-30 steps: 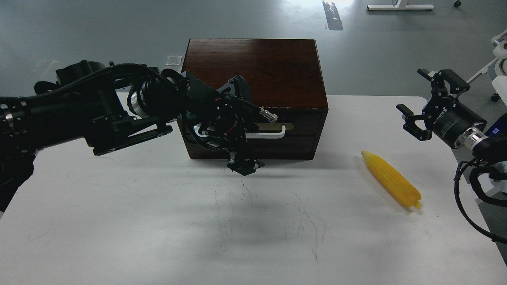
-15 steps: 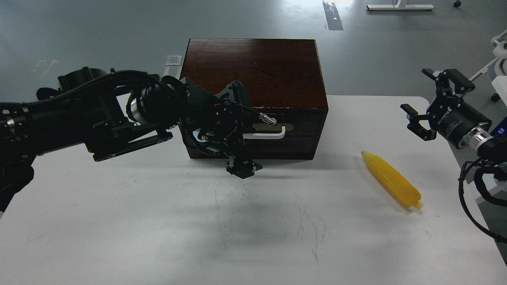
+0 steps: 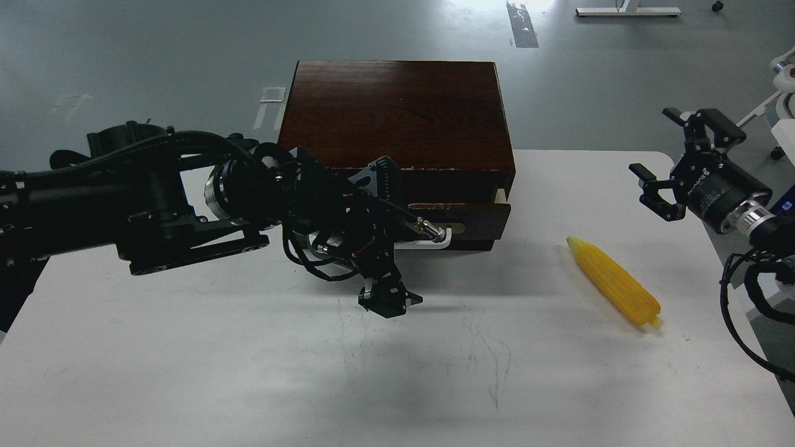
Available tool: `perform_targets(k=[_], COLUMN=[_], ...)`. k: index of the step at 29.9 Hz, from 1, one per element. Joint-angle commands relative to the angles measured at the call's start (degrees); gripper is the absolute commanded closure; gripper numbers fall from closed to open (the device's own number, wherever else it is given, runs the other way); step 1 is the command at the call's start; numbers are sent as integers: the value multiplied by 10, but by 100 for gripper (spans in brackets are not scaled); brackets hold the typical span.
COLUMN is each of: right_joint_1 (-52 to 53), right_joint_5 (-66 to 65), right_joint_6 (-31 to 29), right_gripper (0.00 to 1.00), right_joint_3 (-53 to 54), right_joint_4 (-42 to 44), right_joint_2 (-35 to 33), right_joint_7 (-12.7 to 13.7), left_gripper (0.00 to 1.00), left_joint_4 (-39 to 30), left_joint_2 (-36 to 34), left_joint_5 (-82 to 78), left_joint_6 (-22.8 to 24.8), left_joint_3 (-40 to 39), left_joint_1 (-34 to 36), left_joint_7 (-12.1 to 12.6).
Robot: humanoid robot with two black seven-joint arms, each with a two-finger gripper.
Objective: Put corn in drawer with both arms
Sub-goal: 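Pull the drawer out toward the robot with the left gripper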
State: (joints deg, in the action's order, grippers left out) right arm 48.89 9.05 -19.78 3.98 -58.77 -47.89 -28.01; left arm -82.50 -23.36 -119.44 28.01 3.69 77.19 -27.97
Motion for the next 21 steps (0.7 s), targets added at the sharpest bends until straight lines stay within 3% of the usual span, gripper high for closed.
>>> perform_targets(k=[1, 16, 21], right_joint_1=[-5, -5, -5], right_joint_5=[0, 0, 0], right_joint_6=[0, -1, -1], right_gripper=[0, 0, 0], right_joint_3=[0, 1, 1], right_joint_4=[0, -1, -1], right_joint_2=[0, 0, -6], right_joint_7=[0, 0, 0], left_gripper=[1, 1, 1], left_joint_4=[-31, -61, -68], left_joint_2=[-15, -30, -64], left_joint_5=[13, 24, 229], left_joint_6=[0, 0, 0], left_joint_3=[0, -9, -68], left_joint_1=[0, 2, 8], left_joint_7=[0, 0, 0])
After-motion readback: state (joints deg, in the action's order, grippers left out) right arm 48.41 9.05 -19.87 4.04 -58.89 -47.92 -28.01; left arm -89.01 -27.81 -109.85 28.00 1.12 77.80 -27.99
